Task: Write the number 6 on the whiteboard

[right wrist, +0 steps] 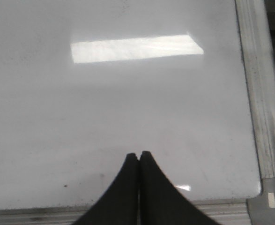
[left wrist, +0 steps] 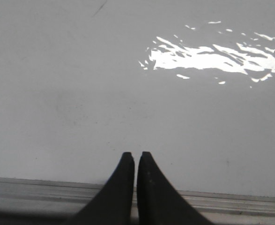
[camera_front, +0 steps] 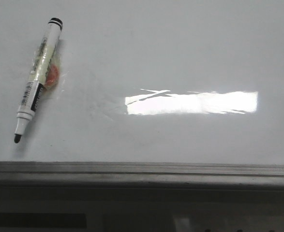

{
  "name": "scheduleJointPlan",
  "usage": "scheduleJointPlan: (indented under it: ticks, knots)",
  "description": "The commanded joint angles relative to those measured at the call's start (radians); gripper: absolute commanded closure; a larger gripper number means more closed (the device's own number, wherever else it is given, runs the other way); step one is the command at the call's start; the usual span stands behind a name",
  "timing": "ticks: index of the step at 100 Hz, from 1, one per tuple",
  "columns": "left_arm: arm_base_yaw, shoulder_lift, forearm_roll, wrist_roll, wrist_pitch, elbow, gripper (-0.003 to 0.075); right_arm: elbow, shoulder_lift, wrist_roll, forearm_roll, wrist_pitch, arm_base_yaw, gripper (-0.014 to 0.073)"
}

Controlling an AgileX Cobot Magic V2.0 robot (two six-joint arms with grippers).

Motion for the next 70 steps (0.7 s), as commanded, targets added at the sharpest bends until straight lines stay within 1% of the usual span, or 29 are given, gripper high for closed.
scheduleJointPlan:
  ticks: [1, 9, 17, 31, 38, 41, 49, 56, 62, 67, 70]
  knots:
    - [0.0, -0.029, -0.004, -0.009, -0.089, 0.023, 0.0741, 0.015, -0.015, -0.008, -0.003, -0.044, -0.008, 0.0657]
    - [0.0, -0.029, -0.046, -0.009, -0.151, 0.023, 0.0741, 0.015, -0.015, -0.008, 0.01, -0.121, -0.008, 0.0657]
    - [0.0, -0.029, -0.053, -0.009, -0.218, 0.023, 0.0741, 0.015, -0.015, -0.008, 0.043, -0.266, -0.008, 0.0657]
    - [0.0, -0.029, -0.053, -0.009, -0.327, 0.023, 0.0741, 0.015, -0.015, -0.008, 0.043, -0.515, -0.008, 0.0657]
    - [0.0, -0.029, -0.056, -0.009, -0.365, 0.023, 0.0741, 0.015, -0.015, -0.008, 0.043, -0.599, -0.008, 0.0657]
    - [0.0, -0.029, -0.056, -0.009, -0.377, 0.023, 0.0741, 0.015, -0.015, -0.008, 0.043, -0.613, -0.008, 0.0657]
    - [0.0, -0.029, -0.056, -0.009, -0.393, 0.018, 0.0741, 0.013, -0.015, -0.008, 0.043, -0.595, -0.008, 0.0657]
    - [0.0, -0.029, -0.056, -0.009, -0.382, 0.006, 0.0741, 0.001, -0.015, -0.008, 0.043, -0.54, -0.008, 0.0657]
    - [0.0, -0.029, -0.056, -0.009, -0.339, -0.015, 0.0741, -0.038, -0.015, -0.008, 0.043, -0.4, -0.008, 0.0657]
    - [-0.004, -0.027, -0.056, -0.009, -0.295, -0.043, 0.0741, -0.088, -0.013, -0.008, 0.043, -0.236, -0.008, 0.0657]
    - [-0.008, -0.02, -0.056, -0.006, -0.283, -0.061, 0.0741, -0.106, -0.007, 0.007, 0.055, -0.199, -0.008, 0.0657]
